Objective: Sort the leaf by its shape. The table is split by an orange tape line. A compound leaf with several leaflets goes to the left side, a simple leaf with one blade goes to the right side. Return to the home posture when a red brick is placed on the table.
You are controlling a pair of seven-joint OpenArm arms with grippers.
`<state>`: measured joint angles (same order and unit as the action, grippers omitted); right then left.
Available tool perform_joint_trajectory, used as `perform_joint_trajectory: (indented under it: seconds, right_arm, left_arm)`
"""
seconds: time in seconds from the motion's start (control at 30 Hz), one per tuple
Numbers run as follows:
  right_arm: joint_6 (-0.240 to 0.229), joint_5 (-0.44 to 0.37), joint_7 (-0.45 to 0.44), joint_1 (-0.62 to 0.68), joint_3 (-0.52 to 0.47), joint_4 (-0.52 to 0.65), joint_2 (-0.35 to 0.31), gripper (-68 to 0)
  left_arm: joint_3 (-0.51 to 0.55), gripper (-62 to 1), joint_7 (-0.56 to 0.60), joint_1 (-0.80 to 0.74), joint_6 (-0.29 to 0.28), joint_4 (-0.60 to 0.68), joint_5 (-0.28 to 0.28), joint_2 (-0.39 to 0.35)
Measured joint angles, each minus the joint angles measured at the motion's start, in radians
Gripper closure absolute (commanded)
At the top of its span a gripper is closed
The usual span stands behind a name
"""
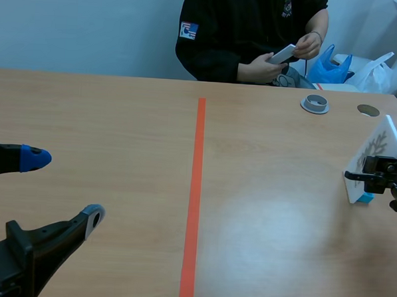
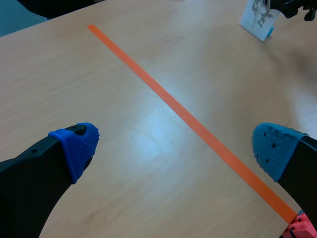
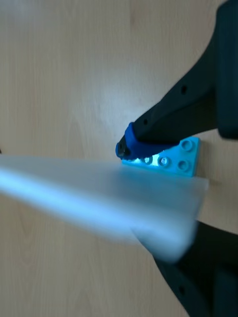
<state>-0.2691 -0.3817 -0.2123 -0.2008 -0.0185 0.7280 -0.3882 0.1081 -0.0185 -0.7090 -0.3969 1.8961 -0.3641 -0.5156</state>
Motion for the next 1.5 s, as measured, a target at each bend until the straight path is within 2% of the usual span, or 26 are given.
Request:
perform_joint_trajectory:
  seconds: [0.1, 0.33, 0.47, 0.57, 0.77, 0.93, 1.1, 1.2, 1.37, 1.5]
  right_arm:
    - [0.0, 0.0, 0.0, 0.0, 0.0, 0.0, 0.0, -40.1]
    - [0.0, -0.004, -0.025, 0.002, 0.0, 0.021, 0.0, -67.9]
    - [-0.012, -0.01, -0.024, 0.034, -0.022, 0.111, -0.009, -67.9]
    - [-0.011, -0.024, 0.008, 0.086, -0.05, 0.209, -0.035, -67.9]
    - [-0.011, -0.039, 0.084, 0.238, -0.131, 0.433, -0.07, -67.9]
    - [-0.038, -0.043, 0.14, 0.381, -0.183, 0.649, -0.069, -67.9]
    - [-0.056, -0.046, 0.159, 0.529, -0.186, 0.855, -0.069, -67.9]
    - [-0.082, -0.046, 0.163, 0.613, -0.186, 0.953, -0.069, -67.9]
    - [-0.088, -0.046, 0.183, 0.743, -0.184, 1.11, -0.068, -67.9]
    - [-0.138, -0.047, 0.209, 0.843, -0.184, 1.228, -0.038, -67.9]
  left_arm:
    - [0.0, -62.3, 0.0, 0.0, 0.0, 0.0, 0.0, 0.0]
    - [0.0, -62.3, 0.0, 0.0, 0.0, 0.0, 0.0, 0.0]
    - [0.0, -62.3, 0.0, 0.0, 0.0, 0.0, 0.0, 0.0]
    - [0.0, -62.3, 0.0, 0.0, 0.0, 0.0, 0.0, 0.0]
    - [0.0, -62.3, -0.001, 0.0, 0.0, 0.0, 0.0, 0.0]
    - [0.0, -62.3, -0.015, 0.0, 0.0, 0.0, 0.0, 0.0]
    - [0.0, -62.3, -0.016, 0.0, 0.0, 0.0, 0.0, 0.0]
    - [0.0, -62.3, -0.016, 0.0, 0.0, 0.0, 0.0, 0.0]
    - [0.0, -62.3, -0.019, 0.0, 0.0, 0.0, 0.0, 0.0]
    - [0.0, -62.3, -0.019, 0.0, 0.0, 0.0, 0.0, -0.001]
